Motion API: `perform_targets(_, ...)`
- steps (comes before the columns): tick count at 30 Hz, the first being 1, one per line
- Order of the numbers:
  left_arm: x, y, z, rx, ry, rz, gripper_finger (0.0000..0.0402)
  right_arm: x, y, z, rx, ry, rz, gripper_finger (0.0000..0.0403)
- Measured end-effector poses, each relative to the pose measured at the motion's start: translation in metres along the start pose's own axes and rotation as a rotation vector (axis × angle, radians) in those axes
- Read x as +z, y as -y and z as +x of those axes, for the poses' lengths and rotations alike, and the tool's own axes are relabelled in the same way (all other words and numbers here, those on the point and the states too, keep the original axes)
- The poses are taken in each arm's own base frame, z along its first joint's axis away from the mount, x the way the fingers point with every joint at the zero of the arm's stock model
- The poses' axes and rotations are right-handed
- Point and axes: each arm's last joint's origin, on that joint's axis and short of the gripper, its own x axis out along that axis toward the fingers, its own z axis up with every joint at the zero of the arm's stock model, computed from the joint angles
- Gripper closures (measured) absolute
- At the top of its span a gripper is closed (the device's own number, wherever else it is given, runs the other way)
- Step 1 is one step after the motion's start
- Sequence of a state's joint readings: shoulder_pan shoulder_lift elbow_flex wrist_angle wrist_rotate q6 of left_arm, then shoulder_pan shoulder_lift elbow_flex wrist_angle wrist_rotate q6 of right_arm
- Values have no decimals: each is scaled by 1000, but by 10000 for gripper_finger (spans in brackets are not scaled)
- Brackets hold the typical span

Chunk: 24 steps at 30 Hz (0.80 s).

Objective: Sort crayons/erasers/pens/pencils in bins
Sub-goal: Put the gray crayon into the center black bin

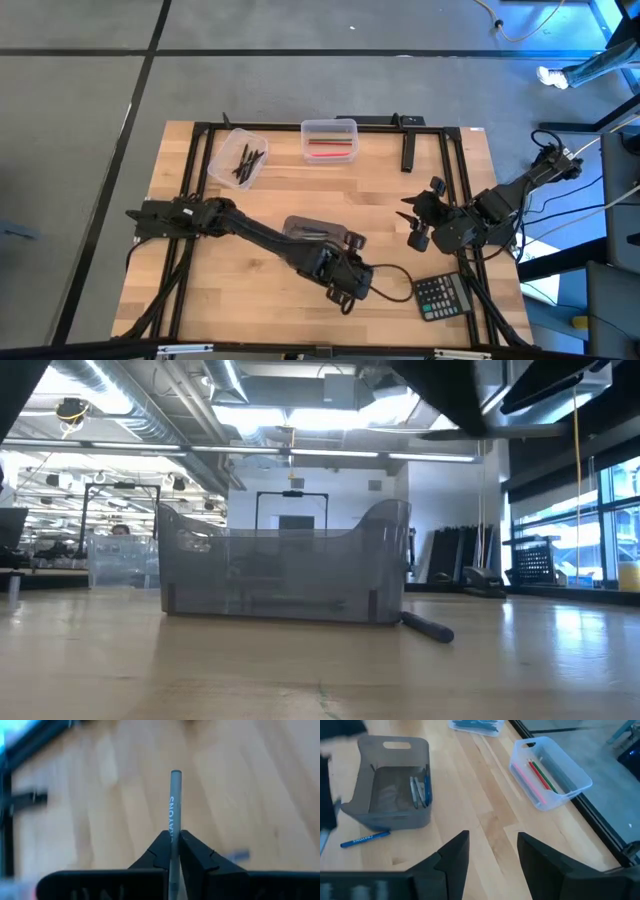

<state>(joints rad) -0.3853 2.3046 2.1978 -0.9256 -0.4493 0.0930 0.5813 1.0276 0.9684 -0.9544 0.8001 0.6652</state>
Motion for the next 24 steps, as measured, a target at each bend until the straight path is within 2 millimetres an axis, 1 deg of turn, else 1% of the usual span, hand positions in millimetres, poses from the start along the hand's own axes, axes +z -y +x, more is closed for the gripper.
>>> perform_targets(4,-16,-10,-15,54,-149,-75,383,-1,0,-2,5,1,9,232)
perform_targets(6,-26,-15,-22,116,-226,-107,383,-2,-1,-3,13,2,6,232)
perform_targets(9,-33,-24,-36,180,-256,-157,383,-3,-2,-5,20,-3,4,232)
perform_targets(12,-39,-32,-52,202,-247,-202,386,-4,-3,-6,29,-2,-2,232)
perform_targets(14,-49,-35,-56,207,-265,-216,386,-5,-4,-7,35,-1,-6,232)
perform_targets(16,-62,-38,-54,215,-272,-246,387,-5,-5,-8,40,0,-10,232)
perform_targets(18,-78,-39,-44,202,-293,-271,387,-6,-5,-9,44,1,-12,232)
perform_targets(20,-94,-37,-30,150,-292,-304,387,-6,-5,-9,47,1,-10,232)
perform_targets(24,-125,-27,6,2,-317,-348,387,-5,-4,-10,49,8,-4,232)
